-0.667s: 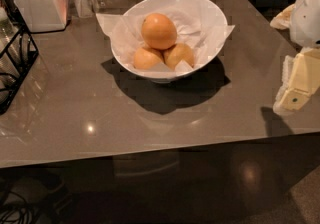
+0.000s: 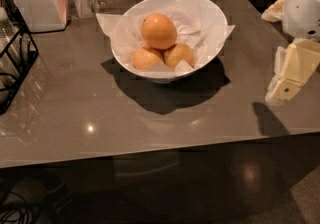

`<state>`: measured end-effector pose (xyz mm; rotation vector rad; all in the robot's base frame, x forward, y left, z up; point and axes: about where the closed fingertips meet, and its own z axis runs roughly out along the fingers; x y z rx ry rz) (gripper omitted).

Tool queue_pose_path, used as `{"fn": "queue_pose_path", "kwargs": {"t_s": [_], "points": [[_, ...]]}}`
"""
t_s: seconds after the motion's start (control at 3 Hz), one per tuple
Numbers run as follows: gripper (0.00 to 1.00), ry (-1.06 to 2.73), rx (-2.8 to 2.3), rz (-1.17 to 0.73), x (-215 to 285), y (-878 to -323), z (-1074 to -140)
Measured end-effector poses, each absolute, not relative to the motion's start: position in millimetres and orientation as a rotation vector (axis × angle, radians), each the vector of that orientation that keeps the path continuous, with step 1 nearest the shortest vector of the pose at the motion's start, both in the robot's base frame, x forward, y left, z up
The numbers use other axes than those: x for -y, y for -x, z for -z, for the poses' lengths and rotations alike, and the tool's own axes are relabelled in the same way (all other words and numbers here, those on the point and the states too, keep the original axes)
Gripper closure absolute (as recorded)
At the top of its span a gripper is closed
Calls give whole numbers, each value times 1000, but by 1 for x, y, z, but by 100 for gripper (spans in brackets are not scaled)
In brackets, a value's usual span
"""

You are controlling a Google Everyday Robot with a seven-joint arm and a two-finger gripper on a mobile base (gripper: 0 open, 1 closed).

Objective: Pick orange from white bowl

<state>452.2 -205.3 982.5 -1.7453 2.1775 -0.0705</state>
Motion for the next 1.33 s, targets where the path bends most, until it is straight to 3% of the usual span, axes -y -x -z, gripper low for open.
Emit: {"fn": "queue_pose_path", "kwargs": {"t_s": [0.67, 1.33], "points": [[0, 1872, -1949, -156, 132, -526, -993], [0, 1826, -1926, -168, 131, -536, -996]]}}
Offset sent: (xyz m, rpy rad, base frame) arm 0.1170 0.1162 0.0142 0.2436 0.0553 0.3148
